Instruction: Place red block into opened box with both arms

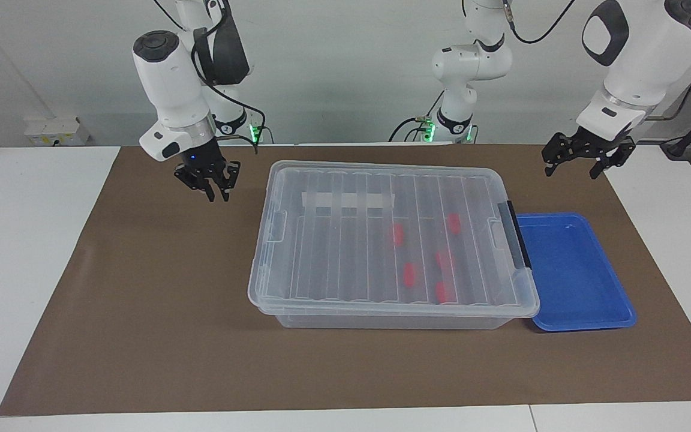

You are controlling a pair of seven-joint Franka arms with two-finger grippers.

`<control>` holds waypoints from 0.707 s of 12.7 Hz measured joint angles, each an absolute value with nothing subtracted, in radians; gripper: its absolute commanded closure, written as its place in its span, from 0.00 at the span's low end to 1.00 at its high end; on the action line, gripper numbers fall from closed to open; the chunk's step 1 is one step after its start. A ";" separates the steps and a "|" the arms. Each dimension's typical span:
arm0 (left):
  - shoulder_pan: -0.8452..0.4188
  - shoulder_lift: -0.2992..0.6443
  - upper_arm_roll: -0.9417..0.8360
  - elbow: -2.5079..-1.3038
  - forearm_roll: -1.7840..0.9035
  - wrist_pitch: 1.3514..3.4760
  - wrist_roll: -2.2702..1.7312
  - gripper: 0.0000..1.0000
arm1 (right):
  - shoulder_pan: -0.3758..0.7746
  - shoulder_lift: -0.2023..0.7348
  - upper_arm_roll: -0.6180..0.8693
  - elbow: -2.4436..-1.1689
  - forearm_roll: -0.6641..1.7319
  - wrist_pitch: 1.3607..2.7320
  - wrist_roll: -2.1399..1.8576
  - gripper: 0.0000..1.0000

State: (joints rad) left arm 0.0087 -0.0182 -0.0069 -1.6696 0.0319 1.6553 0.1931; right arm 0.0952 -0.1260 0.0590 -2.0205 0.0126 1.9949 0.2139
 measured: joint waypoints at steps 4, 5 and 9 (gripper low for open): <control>0.009 -0.018 -0.007 -1.670 0.032 1.655 0.193 0.00 | 0.026 -0.081 0.058 -1.821 0.009 1.812 0.232 0.00; 0.009 -0.018 -0.007 -1.670 0.032 1.655 0.193 0.00 | 0.020 -0.068 0.058 -1.779 0.006 1.784 0.232 0.00; 0.009 -0.018 -0.007 -1.670 0.032 1.655 0.193 0.00 | 0.005 -0.047 0.058 -1.693 -0.014 1.700 0.233 0.00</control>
State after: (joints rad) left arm 0.0087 -0.0182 -0.0066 -1.6696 0.0319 1.6553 0.1931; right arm 0.0047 -0.0471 0.0577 -1.6934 -0.0138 1.6997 0.2332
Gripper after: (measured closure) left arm 0.000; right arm 0.000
